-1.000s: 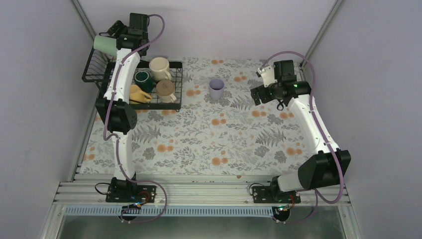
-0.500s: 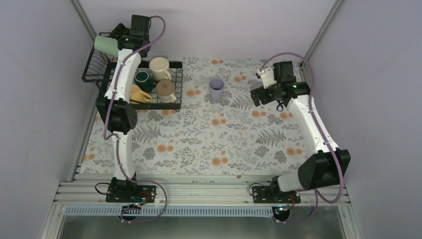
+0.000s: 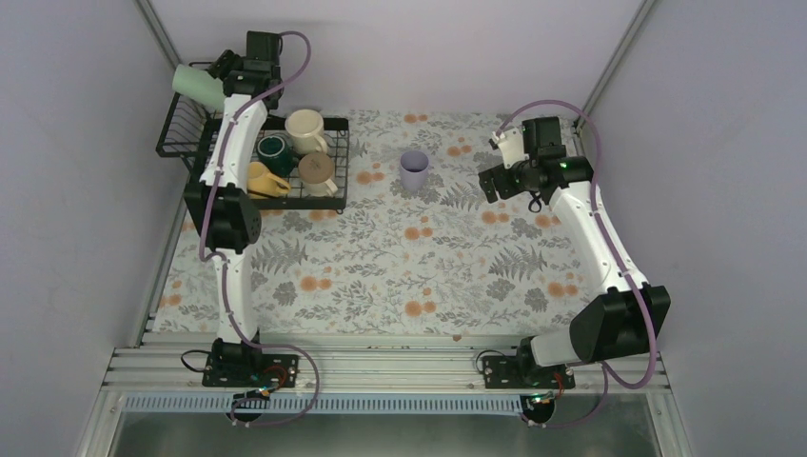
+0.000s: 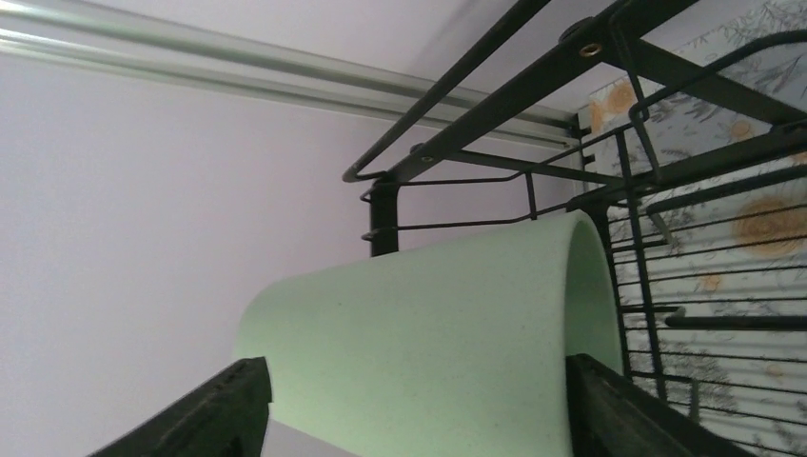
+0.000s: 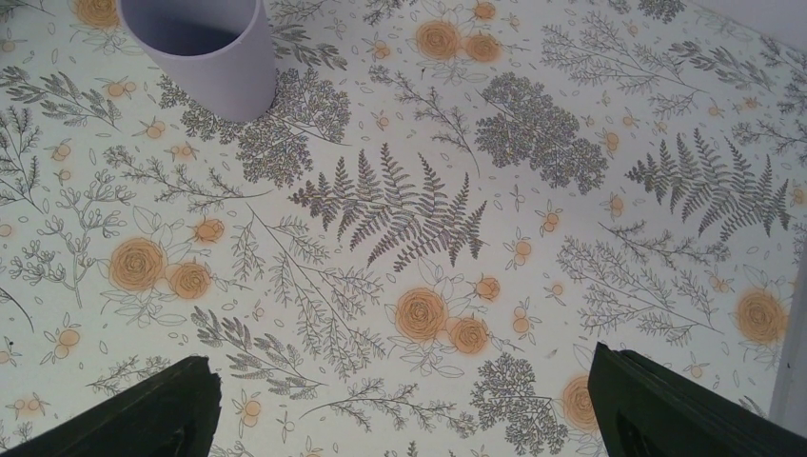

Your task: Unload the cups from the dish rack

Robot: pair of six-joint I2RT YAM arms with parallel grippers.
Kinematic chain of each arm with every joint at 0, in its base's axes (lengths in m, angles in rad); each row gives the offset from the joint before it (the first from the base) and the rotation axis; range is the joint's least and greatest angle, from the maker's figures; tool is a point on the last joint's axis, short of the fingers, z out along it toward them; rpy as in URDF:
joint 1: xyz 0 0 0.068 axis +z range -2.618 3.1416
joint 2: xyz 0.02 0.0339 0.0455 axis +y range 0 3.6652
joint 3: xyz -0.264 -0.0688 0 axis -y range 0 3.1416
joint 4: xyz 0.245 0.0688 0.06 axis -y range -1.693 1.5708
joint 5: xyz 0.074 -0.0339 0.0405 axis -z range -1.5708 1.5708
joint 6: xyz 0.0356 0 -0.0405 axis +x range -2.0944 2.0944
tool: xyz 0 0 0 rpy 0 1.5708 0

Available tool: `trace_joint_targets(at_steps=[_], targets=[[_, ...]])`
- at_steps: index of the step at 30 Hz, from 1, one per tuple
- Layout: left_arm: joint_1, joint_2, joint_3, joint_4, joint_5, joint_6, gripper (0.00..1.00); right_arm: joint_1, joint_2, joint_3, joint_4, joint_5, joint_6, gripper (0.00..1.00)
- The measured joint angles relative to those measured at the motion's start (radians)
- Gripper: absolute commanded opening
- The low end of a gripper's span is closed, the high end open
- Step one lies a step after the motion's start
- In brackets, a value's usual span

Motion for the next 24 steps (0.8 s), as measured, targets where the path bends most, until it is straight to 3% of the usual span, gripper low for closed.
trace_joint_targets(at_steps=[14, 24], targets=[[-0.001, 0.009, -0.047, 0.034, -0.006, 0.005, 0.19, 0.001, -0.011, -0.016, 0.000, -0.001, 0.000, 1.00], [-0.011, -0.045, -0.080, 0.102, -0.039, 0.029, 0.05, 0.006, -0.018, -0.019, 0.001, -0.002, 0.000, 1.00]])
